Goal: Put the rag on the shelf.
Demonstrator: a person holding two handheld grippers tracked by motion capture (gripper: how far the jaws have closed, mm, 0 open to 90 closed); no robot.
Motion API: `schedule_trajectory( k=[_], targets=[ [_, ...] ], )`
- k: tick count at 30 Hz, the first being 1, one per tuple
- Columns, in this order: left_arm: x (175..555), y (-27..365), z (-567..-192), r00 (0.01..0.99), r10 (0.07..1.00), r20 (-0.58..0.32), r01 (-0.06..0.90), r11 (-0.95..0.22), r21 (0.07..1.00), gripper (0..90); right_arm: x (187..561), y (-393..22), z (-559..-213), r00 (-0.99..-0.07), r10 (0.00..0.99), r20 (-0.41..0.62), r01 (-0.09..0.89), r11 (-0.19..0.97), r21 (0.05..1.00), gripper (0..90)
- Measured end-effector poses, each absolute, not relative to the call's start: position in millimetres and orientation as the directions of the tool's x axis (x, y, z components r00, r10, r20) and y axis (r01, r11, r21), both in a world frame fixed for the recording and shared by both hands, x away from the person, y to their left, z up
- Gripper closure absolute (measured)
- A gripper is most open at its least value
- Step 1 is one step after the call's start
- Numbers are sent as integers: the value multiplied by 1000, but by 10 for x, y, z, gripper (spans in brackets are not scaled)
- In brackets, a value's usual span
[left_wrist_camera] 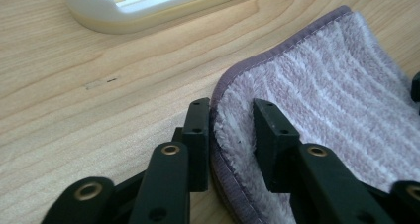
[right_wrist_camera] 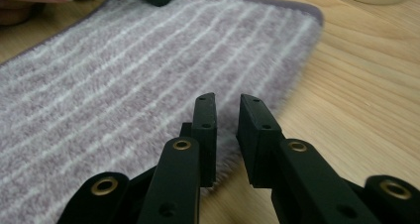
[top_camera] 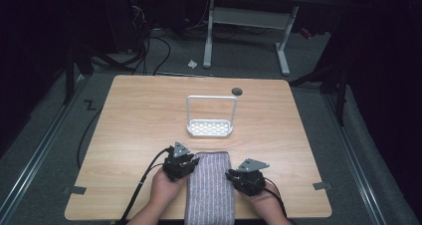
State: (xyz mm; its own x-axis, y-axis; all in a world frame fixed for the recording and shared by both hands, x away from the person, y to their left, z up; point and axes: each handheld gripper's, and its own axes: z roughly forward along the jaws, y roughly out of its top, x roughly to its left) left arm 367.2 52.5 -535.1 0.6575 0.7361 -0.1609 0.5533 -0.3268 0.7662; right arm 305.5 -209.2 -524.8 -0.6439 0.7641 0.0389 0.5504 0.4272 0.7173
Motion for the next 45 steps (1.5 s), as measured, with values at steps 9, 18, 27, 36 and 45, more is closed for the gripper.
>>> schedule_trajectory(
  k=[9, 18, 27, 36, 45],
  targets=[
    [3712, 603, -5373, 635, 717, -287, 618, -249, 746, 750, 3138, -2138, -5190, -599, 792, 115, 576, 326, 750, 690],
    [3699, 588, -5369, 642, 718, -268, 608, -264, 749, 756, 3596, -1921, -5209, -503, 855, 127, 653, 280, 704, 528],
    [3691, 585, -5370, 644, 717, -267, 607, -266, 749, 778, 3540, -1913, -5273, -520, 845, 125, 644, 291, 707, 642],
    [3680, 582, -5367, 647, 717, -258, 602, -274, 750, 792, 3480, -1858, -5294, -538, 837, 101, 620, 312, 720, 820],
    [3638, 615, -5347, 661, 710, -242, 562, -256, 786, 793, 3396, -1867, -5211, -543, 838, 56, 544, 299, 784, 836]
  ],
)
